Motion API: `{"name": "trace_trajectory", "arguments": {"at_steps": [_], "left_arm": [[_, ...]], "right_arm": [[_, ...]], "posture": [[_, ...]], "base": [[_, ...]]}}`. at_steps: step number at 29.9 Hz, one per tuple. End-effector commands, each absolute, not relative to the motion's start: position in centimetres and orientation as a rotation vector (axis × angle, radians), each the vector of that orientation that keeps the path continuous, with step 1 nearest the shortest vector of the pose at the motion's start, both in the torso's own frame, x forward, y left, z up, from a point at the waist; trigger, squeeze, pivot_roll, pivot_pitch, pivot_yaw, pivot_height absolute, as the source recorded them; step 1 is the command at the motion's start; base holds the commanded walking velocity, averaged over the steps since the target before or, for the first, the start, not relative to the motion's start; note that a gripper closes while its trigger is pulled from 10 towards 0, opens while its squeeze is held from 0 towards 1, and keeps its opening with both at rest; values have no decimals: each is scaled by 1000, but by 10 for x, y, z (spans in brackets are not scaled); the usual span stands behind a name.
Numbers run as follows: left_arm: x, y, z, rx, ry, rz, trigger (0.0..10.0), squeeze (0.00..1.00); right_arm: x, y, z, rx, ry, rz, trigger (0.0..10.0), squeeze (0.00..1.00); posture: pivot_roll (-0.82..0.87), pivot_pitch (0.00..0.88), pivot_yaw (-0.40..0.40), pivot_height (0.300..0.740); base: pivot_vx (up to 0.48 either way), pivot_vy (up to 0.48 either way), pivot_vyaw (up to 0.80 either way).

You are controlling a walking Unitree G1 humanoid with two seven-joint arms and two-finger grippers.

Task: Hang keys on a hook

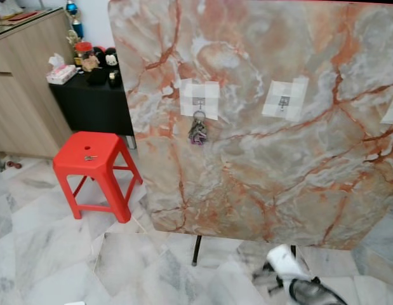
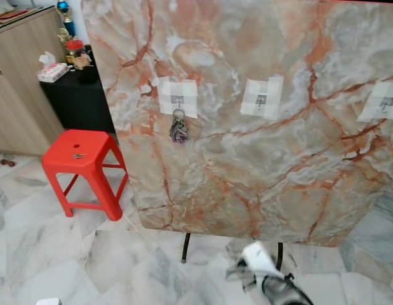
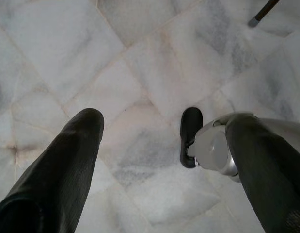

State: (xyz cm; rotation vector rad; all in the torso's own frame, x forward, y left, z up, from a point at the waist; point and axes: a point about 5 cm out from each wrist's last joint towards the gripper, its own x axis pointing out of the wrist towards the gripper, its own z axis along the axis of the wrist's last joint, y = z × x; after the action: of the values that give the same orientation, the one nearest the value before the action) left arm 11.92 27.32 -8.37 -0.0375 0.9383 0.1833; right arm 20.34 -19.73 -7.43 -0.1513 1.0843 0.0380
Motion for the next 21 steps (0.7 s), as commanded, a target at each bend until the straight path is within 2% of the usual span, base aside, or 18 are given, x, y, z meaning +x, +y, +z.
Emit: {"name": "trace_trajectory", "arguments": {"at_steps": [1,3,4,5,6,8,9,10,11,12,13,14,15,17,19,21], "left_arm": [[116,275,-84,-54,939,198,10000,0],[117,270,-86,-54,940,190,10000,0],[118,268,-86,-54,940,187,10000,0],[119,264,-87,-54,940,181,10000,0],[120,260,-88,-55,940,176,10000,0],[125,253,-89,-56,937,166,10000,0],[129,248,-89,-57,932,158,10000,0],[129,248,-89,-57,932,158,10000,0],[132,245,-89,-56,930,152,10000,0],[133,243,-89,-55,929,150,10000,0],[133,243,-89,-55,929,150,10000,0],[133,243,-89,-55,928,150,10000,0],[133,243,-89,-54,928,150,10000,0],[133,243,-89,-52,929,151,10000,0],[132,244,-90,-48,937,157,10000,0],[130,246,-90,-46,943,162,10000,0]], "right_arm": [[218,-198,-66,274,991,-200,10000,0],[213,-206,-67,244,1026,-257,10000,0],[211,-208,-68,161,1047,-230,10000,0],[211,-210,-68,-140,1064,-97,10000,0],[213,-211,-67,-294,1054,-32,10000,0],[223,-204,-62,49,981,-161,10000,0],[231,-210,-55,-150,946,-128,10000,0],[231,-210,-55,-150,946,-128,10000,0],[238,-215,-49,-534,898,-14,10000,0],[248,-216,-42,-367,840,-109,10000,0],[248,-216,-42,-367,840,-109,10000,0],[258,-218,-33,-171,779,-224,10000,0],[263,-220,-28,-153,750,-261,10000,0],[275,-225,-16,-222,678,-300,10000,0],[289,-229,2,-184,566,-399,10000,0],[298,-233,16,-254,465,-471,10000,0]], "posture": [[134,0,-20,740],[130,0,-18,740],[124,0,-15,740],[123,0,-14,740],[124,0,-15,740],[130,0,-16,740],[125,0,-14,740],[125,0,-14,740],[127,0,-14,740],[129,0,-13,740],[129,0,-13,740],[126,0,-13,740],[126,0,-13,740],[125,0,-12,740],[125,0,-12,740],[127,0,-13,740]], "base": [[0,0,0],[0,0,0],[0,0,0],[0,0,0],[0,0,0],[0,0,0],[0,0,0],[0,0,0],[0,0,0],[0,0,0],[0,0,0],[0,0,0],[0,0,0],[0,0,0],[0,0,0],[0,0,0]]}}
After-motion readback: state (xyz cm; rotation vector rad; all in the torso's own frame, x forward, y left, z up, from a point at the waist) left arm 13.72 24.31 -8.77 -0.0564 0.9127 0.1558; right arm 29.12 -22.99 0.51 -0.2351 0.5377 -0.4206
